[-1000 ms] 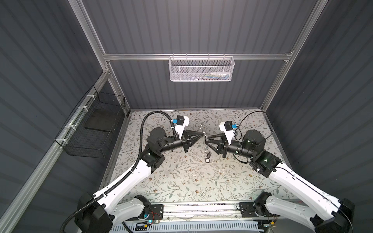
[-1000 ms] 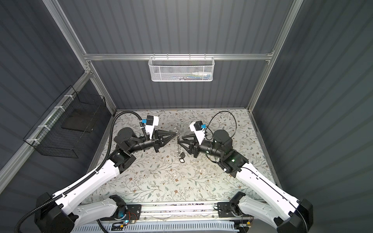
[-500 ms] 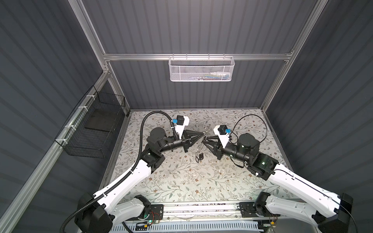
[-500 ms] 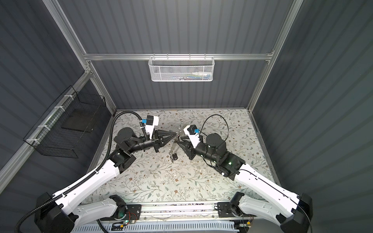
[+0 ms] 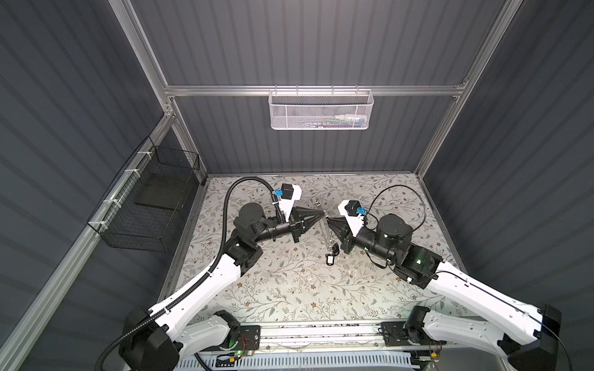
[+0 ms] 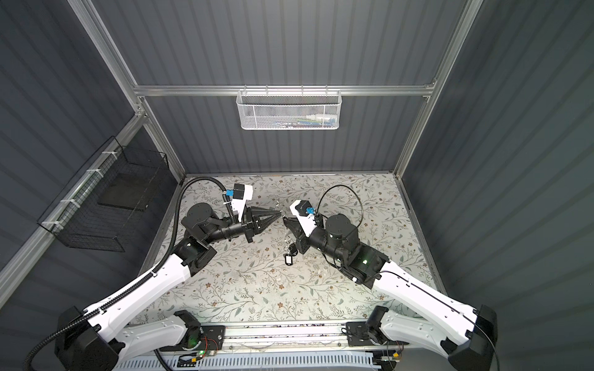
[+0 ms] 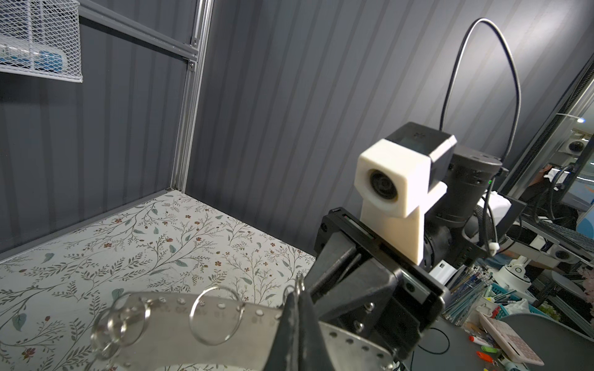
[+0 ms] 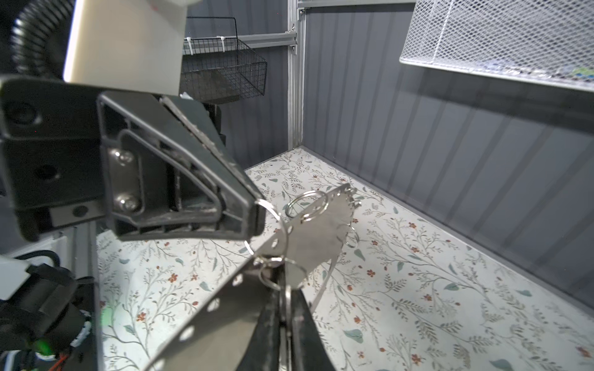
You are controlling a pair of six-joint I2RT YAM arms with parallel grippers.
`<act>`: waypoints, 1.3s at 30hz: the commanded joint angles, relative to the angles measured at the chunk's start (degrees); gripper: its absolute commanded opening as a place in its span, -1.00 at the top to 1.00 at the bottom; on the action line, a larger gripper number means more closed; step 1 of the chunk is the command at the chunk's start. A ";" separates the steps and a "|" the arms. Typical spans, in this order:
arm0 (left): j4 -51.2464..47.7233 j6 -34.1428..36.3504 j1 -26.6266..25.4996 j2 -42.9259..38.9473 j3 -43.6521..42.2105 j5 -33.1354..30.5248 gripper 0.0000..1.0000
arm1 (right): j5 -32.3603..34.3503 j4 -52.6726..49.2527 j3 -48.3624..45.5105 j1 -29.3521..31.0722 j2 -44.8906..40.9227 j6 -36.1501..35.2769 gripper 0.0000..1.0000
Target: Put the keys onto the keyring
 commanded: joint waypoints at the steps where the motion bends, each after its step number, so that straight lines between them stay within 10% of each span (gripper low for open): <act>1: 1.58 -0.41 -0.11 -0.35 1.18 1.27 1.00 | -0.97 0.67 1.50 0.54 0.24 -1.16 0.90; 15: 2.31 -0.85 -0.11 -0.04 1.12 0.94 1.00 | -4.54 -3.27 2.77 1.29 2.55 -3.40 0.88; 26: 1.39 -0.69 -0.12 -0.51 1.05 0.02 1.00 | -1.36 -0.71 -1.46 -0.47 -3.39 0.24 0.24; 39: 1.04 -0.86 -0.12 -0.61 1.46 0.21 1.00 | -27.48 8.37 -0.13 -13.45 -3.08 15.96 0.20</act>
